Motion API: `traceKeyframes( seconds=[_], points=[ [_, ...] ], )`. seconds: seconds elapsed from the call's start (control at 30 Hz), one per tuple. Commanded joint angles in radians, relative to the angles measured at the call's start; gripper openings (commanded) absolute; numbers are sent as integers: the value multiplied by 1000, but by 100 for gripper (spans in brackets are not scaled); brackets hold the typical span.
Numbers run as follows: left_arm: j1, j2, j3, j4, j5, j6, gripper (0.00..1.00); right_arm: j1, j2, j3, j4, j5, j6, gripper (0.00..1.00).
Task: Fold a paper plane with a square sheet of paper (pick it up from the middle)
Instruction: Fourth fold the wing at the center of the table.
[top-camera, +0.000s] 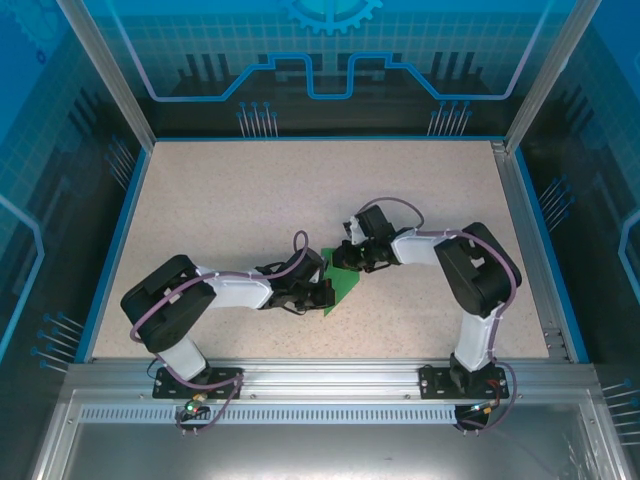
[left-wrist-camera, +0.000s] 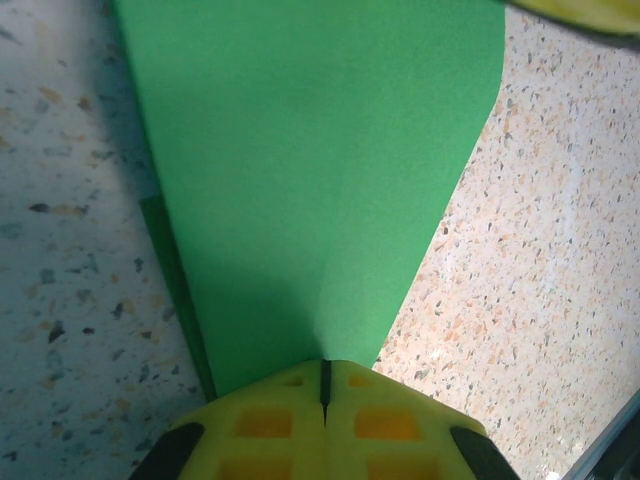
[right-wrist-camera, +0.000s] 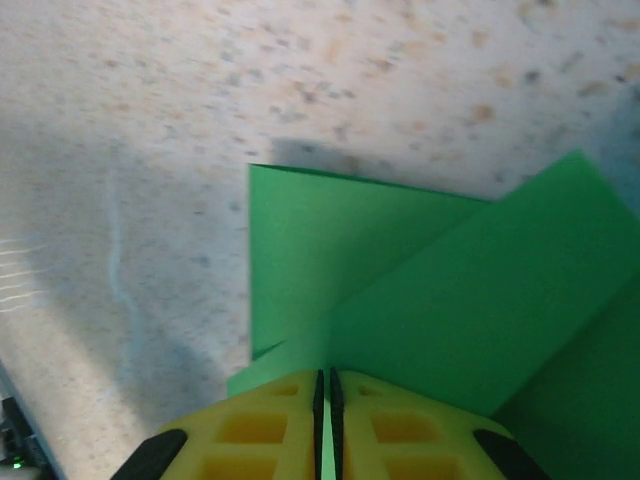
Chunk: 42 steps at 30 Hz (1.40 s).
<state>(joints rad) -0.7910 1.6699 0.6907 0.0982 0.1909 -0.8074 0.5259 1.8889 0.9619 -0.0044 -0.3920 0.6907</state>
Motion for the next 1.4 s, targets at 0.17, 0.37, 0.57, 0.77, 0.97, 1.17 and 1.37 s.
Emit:
traceKeyframes(
  seconds=[0.17,0.37,0.57,0.77,0.97,1.17,1.37],
  points=[
    [2,72,-88,-285,-61,56,4,-83,70,33,41,52,-47,14],
    [1,74,-116,-271,-54,60,4,-144,109,94,25,50,-67,14],
    [2,75,-120,-261,-50,62,4,-171,143,167,-39,76,-89,14],
    [2,89,-113,-258,-47,66,5,-209,95,234,-74,46,-128,15],
    [2,77,-109,-273,-54,74,4,-212,-67,229,-134,1,-169,15],
    [1,60,-116,-260,-53,67,5,-116,-171,70,-77,-73,-110,10],
    [2,44,-118,-243,-42,66,5,-29,-105,-8,27,-145,-34,6]
  ],
)
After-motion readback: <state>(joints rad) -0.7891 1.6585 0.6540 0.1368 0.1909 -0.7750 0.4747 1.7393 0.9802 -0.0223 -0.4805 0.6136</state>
